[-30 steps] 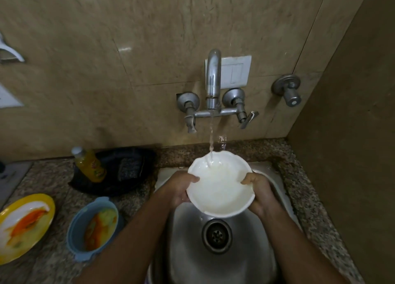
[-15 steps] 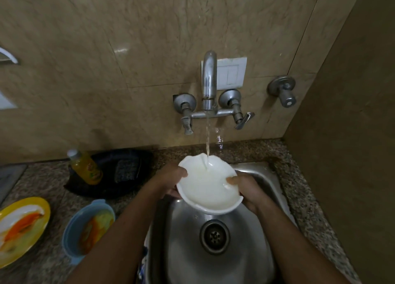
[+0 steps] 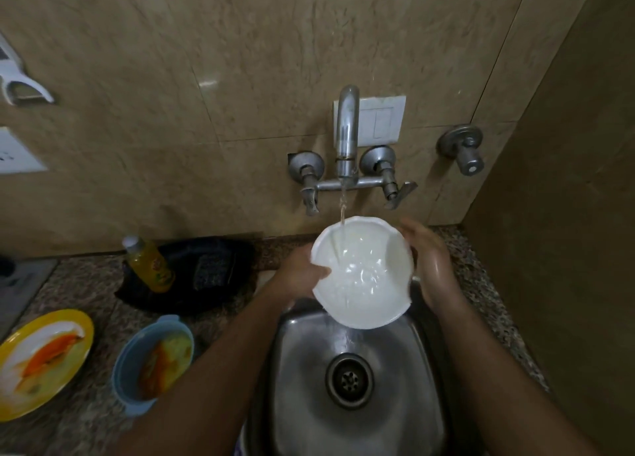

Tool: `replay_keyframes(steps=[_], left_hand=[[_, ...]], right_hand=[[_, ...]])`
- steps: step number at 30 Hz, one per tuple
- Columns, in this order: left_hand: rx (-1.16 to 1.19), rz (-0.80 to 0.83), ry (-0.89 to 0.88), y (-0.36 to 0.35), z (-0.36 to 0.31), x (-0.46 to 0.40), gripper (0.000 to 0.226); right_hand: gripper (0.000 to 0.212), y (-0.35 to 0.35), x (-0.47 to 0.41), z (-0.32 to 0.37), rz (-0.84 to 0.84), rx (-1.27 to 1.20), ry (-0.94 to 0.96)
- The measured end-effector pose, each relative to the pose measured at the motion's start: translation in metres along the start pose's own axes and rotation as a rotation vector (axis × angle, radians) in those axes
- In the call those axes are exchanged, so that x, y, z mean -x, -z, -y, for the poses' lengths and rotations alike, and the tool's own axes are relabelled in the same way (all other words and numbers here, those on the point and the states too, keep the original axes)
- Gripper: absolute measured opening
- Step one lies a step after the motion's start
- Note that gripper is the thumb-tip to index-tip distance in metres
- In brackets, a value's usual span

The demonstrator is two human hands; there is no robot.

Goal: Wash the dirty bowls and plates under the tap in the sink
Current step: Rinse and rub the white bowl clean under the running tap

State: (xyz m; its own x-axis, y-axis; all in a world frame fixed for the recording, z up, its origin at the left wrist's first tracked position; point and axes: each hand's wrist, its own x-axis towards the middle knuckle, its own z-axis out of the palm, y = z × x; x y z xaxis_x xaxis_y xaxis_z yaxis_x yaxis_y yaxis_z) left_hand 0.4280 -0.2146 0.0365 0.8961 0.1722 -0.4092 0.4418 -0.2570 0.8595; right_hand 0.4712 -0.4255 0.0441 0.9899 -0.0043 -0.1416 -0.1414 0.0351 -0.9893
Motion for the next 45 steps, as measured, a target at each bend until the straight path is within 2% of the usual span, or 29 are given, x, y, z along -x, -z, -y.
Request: replay_keyframes(steps=[2, 4, 5, 7, 9, 13, 16, 19, 21, 23, 24, 25, 28, 30, 32, 34, 36, 39, 42, 45], left_hand=[[0.01, -0.018, -0.01, -0.013, 0.001, 0.002, 0.044], [-0.024, -0.061, -0.038, -0.022, 0.007, 0.001, 0.043], [-0.045, -0.088, -0.054, -0.025, 0.01, 0.001, 0.042], [-0.094, -0.144, -0.078, -0.028, 0.014, 0.003, 0.041], [-0.153, -0.201, -0.106, -0.028, 0.017, 0.007, 0.039], [-0.276, -0.297, -0.211, -0.022, 0.02, 0.022, 0.037], [-0.339, -0.359, -0.318, -0.013, 0.025, 0.034, 0.038], [-0.379, -0.392, -0.426, -0.002, 0.028, 0.046, 0.039], [-0.41, -0.409, -0.471, 0.007, 0.028, 0.056, 0.039], [-0.454, -0.424, -0.568, 0.014, 0.026, 0.067, 0.042], [-0.476, -0.423, -0.617, 0.016, 0.024, 0.073, 0.045], [-0.491, -0.416, -0.647, 0.017, 0.023, 0.077, 0.048], [-0.442, -0.382, -0.654, 0.018, 0.022, 0.089, 0.04], [-0.411, -0.356, -0.583, 0.022, 0.023, 0.092, 0.035], [-0.41, -0.291, -0.447, 0.03, 0.026, 0.095, 0.04], [-0.412, -0.255, -0.406, 0.034, 0.031, 0.098, 0.033], [-0.416, -0.312, -0.49, 0.037, 0.029, 0.101, 0.025], [-0.415, -0.405, -0.668, 0.038, 0.017, 0.111, 0.026], [-0.416, -0.436, -0.74, 0.04, 0.009, 0.12, 0.025], [-0.405, -0.419, -0.653, 0.041, 0.019, 0.115, 0.033]], right_hand=[[0.028, 0.001, -0.009, 0.021, 0.01, 0.073, 0.122], [0.014, -0.004, -0.016, 0.038, 0.044, 0.227, 0.161], [0.011, -0.007, -0.021, 0.043, 0.006, 0.34, 0.195], [0.021, -0.014, -0.025, 0.051, -0.112, 0.549, 0.297], [0.022, -0.019, -0.027, 0.054, -0.219, 0.725, 0.383], [0.021, -0.026, -0.023, 0.05, -0.258, 0.987, 0.497], [0.017, -0.023, -0.017, 0.057, -0.172, 0.985, 0.437], [0.019, -0.004, 0.002, 0.059, 0.095, 0.801, 0.251], [0.034, 0.012, 0.026, 0.046, 0.287, 0.648, 0.167], [0.054, 0.019, 0.051, 0.027, 0.442, 0.678, 0.184], [0.056, 0.019, 0.061, 0.018, 0.466, 0.725, 0.226], [0.05, 0.017, 0.067, 0.01, 0.434, 0.776, 0.286], [0.027, 0.009, 0.082, 0.003, 0.177, 0.895, 0.486], [0.028, 0.008, 0.093, 0.003, 0.086, 0.891, 0.539], [0.034, 0.009, 0.103, 0.003, 0.022, 0.856, 0.582], [0.038, 0.011, 0.111, 0.002, 0.012, 0.802, 0.637], [0.04, 0.011, 0.115, 0.003, 0.034, 0.739, 0.675], [0.048, 0.011, 0.118, 0.006, 0.02, 0.643, 0.717], [0.055, 0.012, 0.122, 0.011, -0.002, 0.606, 0.764], [0.049, 0.009, 0.121, 0.009, 0.021, 0.695, 0.738]])
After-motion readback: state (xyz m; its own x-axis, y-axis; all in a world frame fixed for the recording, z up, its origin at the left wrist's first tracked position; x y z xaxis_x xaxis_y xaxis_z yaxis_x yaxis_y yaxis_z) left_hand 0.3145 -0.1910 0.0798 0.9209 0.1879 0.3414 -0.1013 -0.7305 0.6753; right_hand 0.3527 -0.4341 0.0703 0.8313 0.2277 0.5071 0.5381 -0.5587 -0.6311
